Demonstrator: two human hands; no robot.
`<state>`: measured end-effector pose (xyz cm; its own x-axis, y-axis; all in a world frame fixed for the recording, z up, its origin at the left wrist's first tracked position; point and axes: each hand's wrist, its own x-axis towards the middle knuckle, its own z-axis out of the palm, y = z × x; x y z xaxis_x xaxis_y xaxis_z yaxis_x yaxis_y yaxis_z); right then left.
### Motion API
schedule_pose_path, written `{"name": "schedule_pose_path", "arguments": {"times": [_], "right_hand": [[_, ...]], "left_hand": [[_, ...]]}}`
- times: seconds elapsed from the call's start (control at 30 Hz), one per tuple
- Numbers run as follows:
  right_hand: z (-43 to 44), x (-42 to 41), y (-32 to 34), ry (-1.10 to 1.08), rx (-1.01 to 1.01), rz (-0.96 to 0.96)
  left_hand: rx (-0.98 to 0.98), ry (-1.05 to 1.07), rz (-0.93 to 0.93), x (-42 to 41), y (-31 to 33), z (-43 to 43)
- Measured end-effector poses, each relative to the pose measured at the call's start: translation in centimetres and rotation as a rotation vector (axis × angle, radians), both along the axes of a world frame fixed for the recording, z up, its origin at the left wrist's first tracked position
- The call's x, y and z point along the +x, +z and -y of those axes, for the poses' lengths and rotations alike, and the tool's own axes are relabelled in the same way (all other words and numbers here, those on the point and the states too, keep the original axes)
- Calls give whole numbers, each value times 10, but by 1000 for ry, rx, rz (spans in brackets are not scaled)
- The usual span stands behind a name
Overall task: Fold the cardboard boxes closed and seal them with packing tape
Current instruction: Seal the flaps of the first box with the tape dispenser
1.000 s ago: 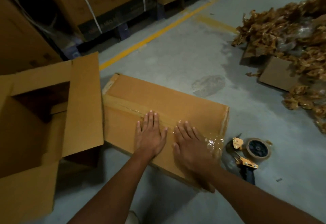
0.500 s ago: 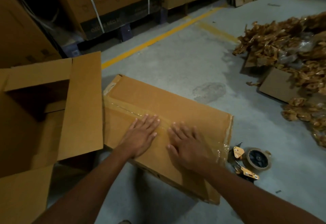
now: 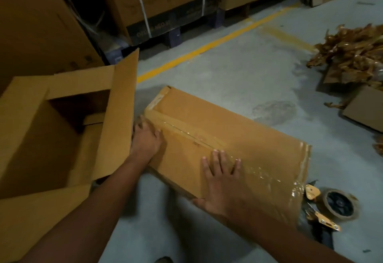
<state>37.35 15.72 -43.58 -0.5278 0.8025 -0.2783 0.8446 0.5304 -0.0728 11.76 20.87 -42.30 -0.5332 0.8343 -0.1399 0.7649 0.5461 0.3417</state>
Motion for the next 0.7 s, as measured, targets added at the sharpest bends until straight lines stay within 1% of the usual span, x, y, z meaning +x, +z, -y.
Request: {"name": "schedule_pose_path", "arguments": {"times": [0.07,0.13,0.17,0.2,0.23,0.27,0.33,0.37,0.43,0.6,0.67,0.7], "right_hand": [[-4,-4,3,-28,-2,16],[-7,-13,7,-31,-60,20],[-7,-17,10,-19,-95,32],[-8,-19,12,-13,-117,49],[-9,-21,14,-11,-125,64],[-10,-21,17,-3,-130,75],[-16,-20,24,53,-152,99],[-21,-18,30,87,-167,114],[-37,-13,38,129,-188,133],[-89,3,31,127,-195,144],[-101,7,29,85,-195,130],[-103,8,28,43,-198,114]], "left_hand": [[-55,-9,-130,-18,11,-2],[-140,52,-279,-44,19,6],[-194,87,-330,-57,19,14],[-235,72,-346,-70,16,23],[-253,19,-296,-81,12,30],[-233,-34,-162,-89,7,36],[-147,-52,198,-96,4,44],[-97,-32,297,-99,0,44],[-66,2,335,-97,-2,43],[-105,26,239,-69,5,54],[-130,11,277,-52,5,60],[-145,2,338,-42,4,64]]}}
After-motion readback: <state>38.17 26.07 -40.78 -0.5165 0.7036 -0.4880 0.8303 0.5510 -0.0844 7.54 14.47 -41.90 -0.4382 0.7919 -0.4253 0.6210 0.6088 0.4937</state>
